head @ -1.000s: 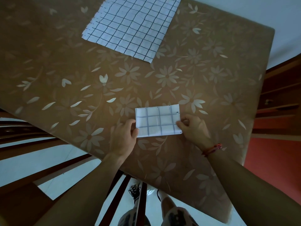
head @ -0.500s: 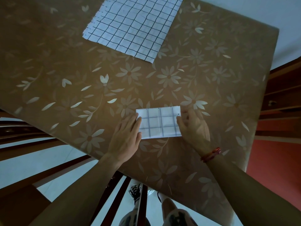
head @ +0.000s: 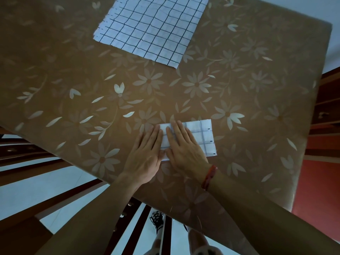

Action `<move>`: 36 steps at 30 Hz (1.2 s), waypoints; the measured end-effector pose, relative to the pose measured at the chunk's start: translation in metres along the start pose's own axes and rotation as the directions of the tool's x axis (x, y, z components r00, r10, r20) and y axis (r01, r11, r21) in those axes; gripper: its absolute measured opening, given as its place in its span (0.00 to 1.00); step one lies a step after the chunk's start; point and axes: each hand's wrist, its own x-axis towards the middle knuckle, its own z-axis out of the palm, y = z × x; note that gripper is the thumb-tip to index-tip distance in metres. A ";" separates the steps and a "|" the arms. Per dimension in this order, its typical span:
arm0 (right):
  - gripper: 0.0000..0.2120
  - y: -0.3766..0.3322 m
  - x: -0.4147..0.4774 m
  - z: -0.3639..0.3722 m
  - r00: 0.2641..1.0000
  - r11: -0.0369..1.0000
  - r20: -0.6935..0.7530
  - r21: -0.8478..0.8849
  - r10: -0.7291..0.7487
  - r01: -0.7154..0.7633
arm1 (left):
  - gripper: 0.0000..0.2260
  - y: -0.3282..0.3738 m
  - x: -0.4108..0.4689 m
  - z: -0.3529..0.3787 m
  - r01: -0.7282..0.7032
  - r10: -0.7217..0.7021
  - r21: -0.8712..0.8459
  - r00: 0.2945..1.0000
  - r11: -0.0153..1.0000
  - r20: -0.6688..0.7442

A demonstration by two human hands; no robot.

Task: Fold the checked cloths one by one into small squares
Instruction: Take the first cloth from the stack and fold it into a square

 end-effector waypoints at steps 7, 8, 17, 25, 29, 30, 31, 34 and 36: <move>0.33 0.010 -0.001 0.003 0.998 0.998 0.034 -0.030 0.049 -0.048 | 0.28 -0.001 -0.001 -0.003 -0.021 0.021 0.018 1.000 1.000 -0.003; 0.34 0.014 -0.003 0.002 0.998 0.998 0.042 -0.034 0.056 -0.055 | 0.28 -0.001 -0.001 -0.003 -0.021 0.021 0.018 1.000 1.000 -0.004; 0.37 0.087 -0.041 -0.018 0.987 0.982 0.104 -0.158 0.125 -0.107 | 0.27 0.001 -0.001 -0.002 0.007 -0.007 0.006 1.000 1.000 -0.008; 0.37 0.084 -0.040 -0.021 0.987 0.982 0.090 -0.153 0.129 -0.115 | 0.27 0.005 0.001 -0.010 0.036 -0.036 -0.004 0.999 0.999 0.023; 0.34 0.080 -0.032 -0.031 0.989 0.979 0.077 -0.167 0.127 -0.113 | 0.26 0.014 0.007 -0.020 0.097 -0.095 -0.057 0.995 0.994 0.040; 0.33 0.079 -0.028 -0.035 0.990 0.979 0.069 -0.167 0.127 -0.114 | 0.26 0.018 0.008 -0.024 0.110 -0.108 -0.078 0.993 0.991 0.037; 0.32 0.079 -0.025 -0.038 0.990 0.980 0.056 -0.165 0.126 -0.115 | 0.25 0.024 0.009 -0.028 0.120 -0.118 -0.106 0.993 0.987 0.025; 0.27 0.079 -0.014 -0.048 0.992 0.980 -0.007 -0.154 0.124 -0.124 | 0.19 0.047 0.006 -0.036 0.109 -0.115 -0.220 0.993 0.969 -0.014; 0.24 0.079 -0.006 -0.052 0.991 0.982 -0.039 -0.131 0.130 -0.134 | 0.16 0.061 0.000 -0.035 0.079 -0.090 -0.258 0.995 0.963 -0.030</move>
